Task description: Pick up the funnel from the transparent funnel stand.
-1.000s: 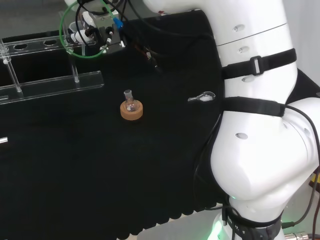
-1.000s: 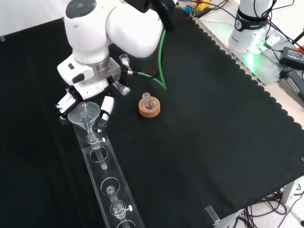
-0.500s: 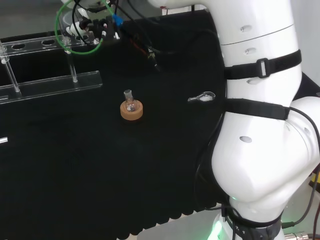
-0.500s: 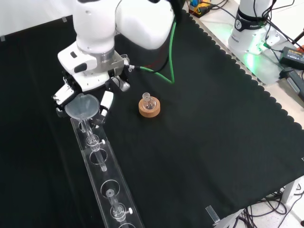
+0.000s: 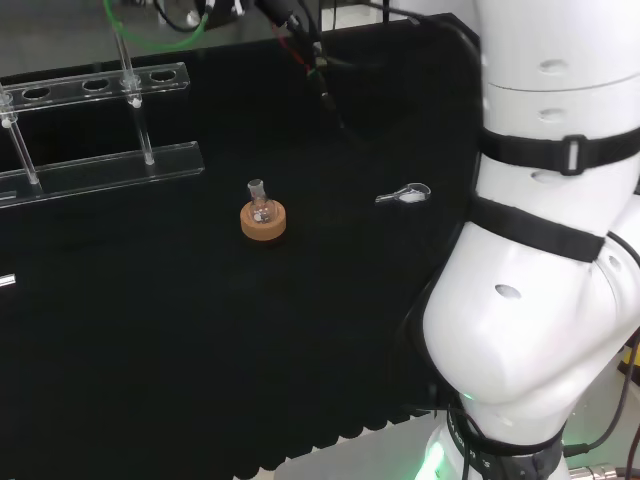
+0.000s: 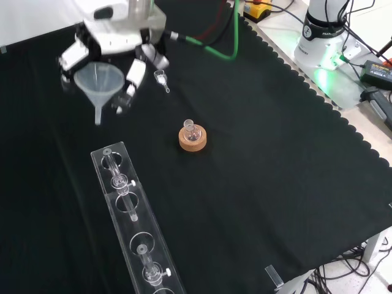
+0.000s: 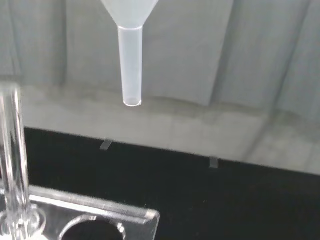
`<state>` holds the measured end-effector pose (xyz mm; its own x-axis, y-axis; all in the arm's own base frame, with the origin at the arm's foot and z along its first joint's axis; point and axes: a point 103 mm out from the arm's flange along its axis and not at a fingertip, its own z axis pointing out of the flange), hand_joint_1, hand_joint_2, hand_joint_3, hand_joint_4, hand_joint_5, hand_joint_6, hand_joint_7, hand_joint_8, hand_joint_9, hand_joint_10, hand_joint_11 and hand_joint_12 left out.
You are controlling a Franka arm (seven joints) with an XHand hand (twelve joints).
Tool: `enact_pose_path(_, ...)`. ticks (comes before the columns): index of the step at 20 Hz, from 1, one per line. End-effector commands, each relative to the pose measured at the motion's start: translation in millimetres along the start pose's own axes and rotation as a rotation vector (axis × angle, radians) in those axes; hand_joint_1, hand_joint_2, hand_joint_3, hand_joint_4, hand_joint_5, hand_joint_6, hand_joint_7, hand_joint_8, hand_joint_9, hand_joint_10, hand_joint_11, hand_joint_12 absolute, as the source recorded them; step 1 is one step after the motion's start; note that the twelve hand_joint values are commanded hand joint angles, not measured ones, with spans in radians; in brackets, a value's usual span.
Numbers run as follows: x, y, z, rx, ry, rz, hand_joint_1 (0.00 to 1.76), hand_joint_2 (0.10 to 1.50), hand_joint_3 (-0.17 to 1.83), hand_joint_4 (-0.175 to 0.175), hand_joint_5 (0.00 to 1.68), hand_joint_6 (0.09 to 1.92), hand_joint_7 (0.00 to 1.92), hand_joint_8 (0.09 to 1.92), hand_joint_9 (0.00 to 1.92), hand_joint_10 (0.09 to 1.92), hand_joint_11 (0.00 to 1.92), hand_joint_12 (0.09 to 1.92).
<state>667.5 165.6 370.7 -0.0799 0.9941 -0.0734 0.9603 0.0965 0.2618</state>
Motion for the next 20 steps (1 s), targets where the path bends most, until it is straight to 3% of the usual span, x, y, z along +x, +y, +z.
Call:
enact_pose_path(1,-80.4,-80.3,-92.7,0.006,0.046,0.132,0.95,0.88,0.22,-0.175,0.82,0.94,1.29,1.25,1.75,1.05,1.87,1.0)
enact_pose_path(4,-112.4,-112.5,-104.9,0.023,0.075,0.172,0.96,0.87,0.22,-0.175,0.84,0.93,1.31,1.23,1.75,1.05,1.87,1.0)
enact_pose_path(6,-124.4,-126.9,-107.8,0.03,0.081,0.168,0.96,0.87,0.23,-0.175,0.85,0.93,1.31,1.22,1.76,1.05,1.87,1.0)
enact_pose_path(10,-152.9,-166.3,-108.7,0.059,0.097,0.079,0.96,0.87,0.24,-0.175,0.86,0.92,1.32,1.22,1.76,1.04,1.88,1.0)
enact_pose_path(12,-152.6,-176.4,-103.7,0.088,0.101,0.011,0.97,0.87,0.24,-0.175,0.87,0.92,1.32,1.22,1.76,1.04,1.88,1.0)
enact_pose_path(15,-141.8,-186.1,-102.7,0.087,0.128,-0.034,0.97,0.86,0.24,-0.175,0.88,0.92,1.33,1.21,1.76,1.04,1.88,1.0)
enact_pose_path(17,-125.8,-192.9,-106.2,0.058,0.153,-0.033,0.98,0.86,0.24,-0.175,0.89,0.91,1.33,1.21,1.76,1.04,1.88,1.0)
enact_pose_path(20,-114.8,-194.2,-106.8,0.06,0.134,-0.01,0.98,0.86,0.24,-0.175,0.89,0.91,1.33,1.21,1.76,1.04,1.88,1.0)
